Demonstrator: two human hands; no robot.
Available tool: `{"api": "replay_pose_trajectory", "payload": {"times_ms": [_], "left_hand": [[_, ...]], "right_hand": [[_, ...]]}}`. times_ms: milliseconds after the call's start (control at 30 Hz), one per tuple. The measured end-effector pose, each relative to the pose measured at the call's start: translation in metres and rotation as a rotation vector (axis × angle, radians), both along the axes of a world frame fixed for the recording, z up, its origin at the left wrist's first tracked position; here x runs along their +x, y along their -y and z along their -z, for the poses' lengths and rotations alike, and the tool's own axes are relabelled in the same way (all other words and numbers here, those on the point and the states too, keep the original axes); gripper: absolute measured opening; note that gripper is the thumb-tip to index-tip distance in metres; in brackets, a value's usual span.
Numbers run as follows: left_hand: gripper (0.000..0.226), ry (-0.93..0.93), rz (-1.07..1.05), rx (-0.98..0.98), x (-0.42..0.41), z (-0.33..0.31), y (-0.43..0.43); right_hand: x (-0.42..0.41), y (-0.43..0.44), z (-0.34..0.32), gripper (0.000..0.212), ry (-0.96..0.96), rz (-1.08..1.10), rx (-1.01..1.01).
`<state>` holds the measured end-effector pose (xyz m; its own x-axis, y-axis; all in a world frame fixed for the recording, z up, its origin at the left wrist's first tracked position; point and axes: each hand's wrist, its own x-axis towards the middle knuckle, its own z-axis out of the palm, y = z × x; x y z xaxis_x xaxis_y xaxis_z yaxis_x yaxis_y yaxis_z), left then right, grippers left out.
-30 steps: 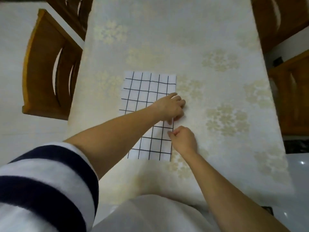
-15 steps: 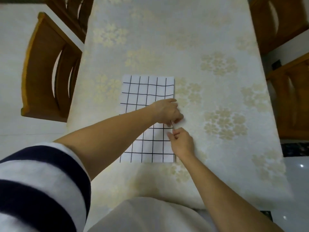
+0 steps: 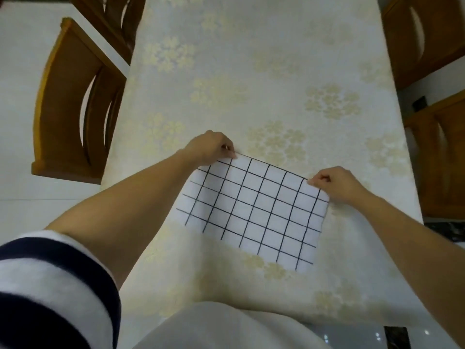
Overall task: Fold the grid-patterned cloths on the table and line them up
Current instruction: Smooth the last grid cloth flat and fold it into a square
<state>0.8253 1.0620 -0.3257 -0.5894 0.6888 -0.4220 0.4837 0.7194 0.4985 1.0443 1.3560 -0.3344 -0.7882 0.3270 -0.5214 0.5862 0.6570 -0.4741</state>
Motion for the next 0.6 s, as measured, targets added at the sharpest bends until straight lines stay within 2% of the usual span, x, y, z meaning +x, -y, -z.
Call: {"api": "replay_pose_trajectory", "payload": {"times_ms": [133,167,200,267,333,367,433,500,600], "left_hand": [[0.021,0.071,-0.158,0.037,0.003,0.016,0.025],[0.023,0.074,-0.227,0.064,0.006,0.02,0.027],[0.029,0.006,-0.28,0.071,0.01,0.024,0.028],[0.051,-0.299,-0.304,-0.002,0.026,0.035,0.028],[0.058,-0.504,-0.297,0.042,0.055,0.039,0.019],[0.055,-0.526,-0.255,0.101,0.071,0.041,0.011],[0.052,-0.454,-0.11,0.151,0.102,0.049,-0.009],[0.058,-0.372,-0.006,0.087,0.125,0.06,-0.022],[0.06,-0.402,-0.008,-0.032,0.126,0.075,-0.007]], "right_hand": [[-0.014,-0.024,0.002,0.017,-0.064,0.055,0.105],[-0.017,-0.025,0.004,0.019,-0.109,0.091,0.185],[-0.019,-0.023,0.006,0.025,-0.147,0.117,0.314],[-0.022,-0.001,0.01,0.041,-0.229,0.139,0.522],[-0.027,0.042,0.01,0.051,-0.368,0.088,0.534],[-0.028,0.069,0.011,0.054,-0.412,0.013,0.508],[-0.029,0.125,0.023,0.058,-0.391,-0.119,0.425],[-0.028,0.162,0.036,0.06,-0.276,-0.146,0.364],[-0.008,0.154,0.053,0.064,-0.154,-0.227,0.428]]}}
